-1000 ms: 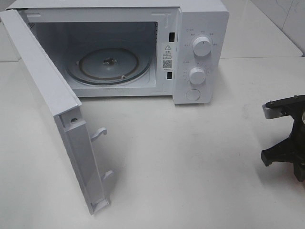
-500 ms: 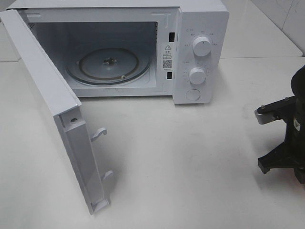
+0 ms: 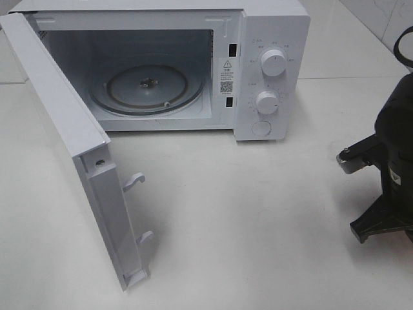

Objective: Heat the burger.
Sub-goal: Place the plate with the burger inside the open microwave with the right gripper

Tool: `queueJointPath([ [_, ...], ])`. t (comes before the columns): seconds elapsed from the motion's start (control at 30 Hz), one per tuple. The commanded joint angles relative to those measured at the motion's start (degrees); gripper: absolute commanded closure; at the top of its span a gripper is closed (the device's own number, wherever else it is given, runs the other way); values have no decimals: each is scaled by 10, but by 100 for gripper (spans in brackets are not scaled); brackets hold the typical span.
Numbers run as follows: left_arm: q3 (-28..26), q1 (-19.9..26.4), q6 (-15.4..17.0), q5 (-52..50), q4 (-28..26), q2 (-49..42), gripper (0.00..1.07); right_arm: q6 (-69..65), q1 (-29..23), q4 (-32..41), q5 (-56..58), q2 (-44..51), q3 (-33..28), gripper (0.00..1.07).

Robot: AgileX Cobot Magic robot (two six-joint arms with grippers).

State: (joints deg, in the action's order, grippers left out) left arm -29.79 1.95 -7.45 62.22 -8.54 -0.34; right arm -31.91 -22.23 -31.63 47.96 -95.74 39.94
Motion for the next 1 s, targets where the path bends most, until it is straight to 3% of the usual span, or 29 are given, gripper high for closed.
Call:
queueJointPath([
  [0.03,1,-2,1,-8,-1,-10,10,-14,-21,-37,44,5,-1,107],
  [1.0,1,-2,1,-8,-1,-10,10,-4,-190,-37,150,160,-1,107],
])
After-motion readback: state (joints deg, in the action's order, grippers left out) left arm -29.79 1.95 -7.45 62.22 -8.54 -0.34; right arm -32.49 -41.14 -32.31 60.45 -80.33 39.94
